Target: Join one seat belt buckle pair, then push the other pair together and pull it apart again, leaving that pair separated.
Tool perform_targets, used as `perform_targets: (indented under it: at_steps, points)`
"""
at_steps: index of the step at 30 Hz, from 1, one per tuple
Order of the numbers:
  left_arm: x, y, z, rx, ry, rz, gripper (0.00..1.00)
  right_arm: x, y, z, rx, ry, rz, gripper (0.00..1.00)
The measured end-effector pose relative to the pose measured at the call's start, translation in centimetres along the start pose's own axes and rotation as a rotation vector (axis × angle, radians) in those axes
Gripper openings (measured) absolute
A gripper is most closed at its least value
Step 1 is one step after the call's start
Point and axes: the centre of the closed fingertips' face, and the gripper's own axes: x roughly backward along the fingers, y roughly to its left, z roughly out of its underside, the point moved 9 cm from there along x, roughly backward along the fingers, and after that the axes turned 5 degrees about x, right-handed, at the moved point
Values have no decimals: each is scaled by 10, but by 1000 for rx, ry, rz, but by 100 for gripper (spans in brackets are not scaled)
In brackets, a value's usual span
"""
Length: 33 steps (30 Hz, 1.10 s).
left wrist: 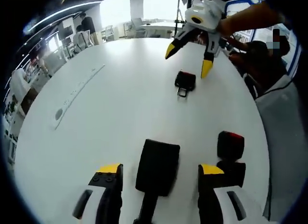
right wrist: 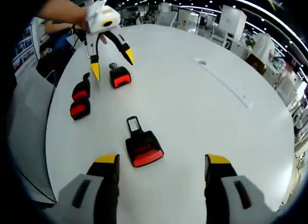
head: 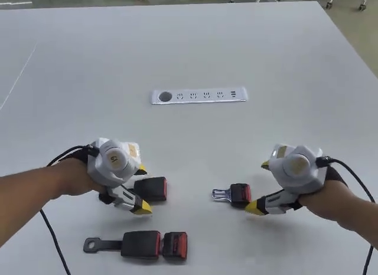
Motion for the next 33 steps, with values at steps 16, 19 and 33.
perform_targets:
  at_steps: [16, 19, 33]
  points:
    - [71, -35, 16, 370, -341, -250, 98, 54, 39, -18, -309, -307, 286, 89]
    - [86, -43, 26, 402, -367, -294, 100, 67, 46, -15, -336, -316, 331, 90]
    - [143, -109, 72, 483, -468, -353, 100, 96, 94, -2, -324, -335, 356, 94]
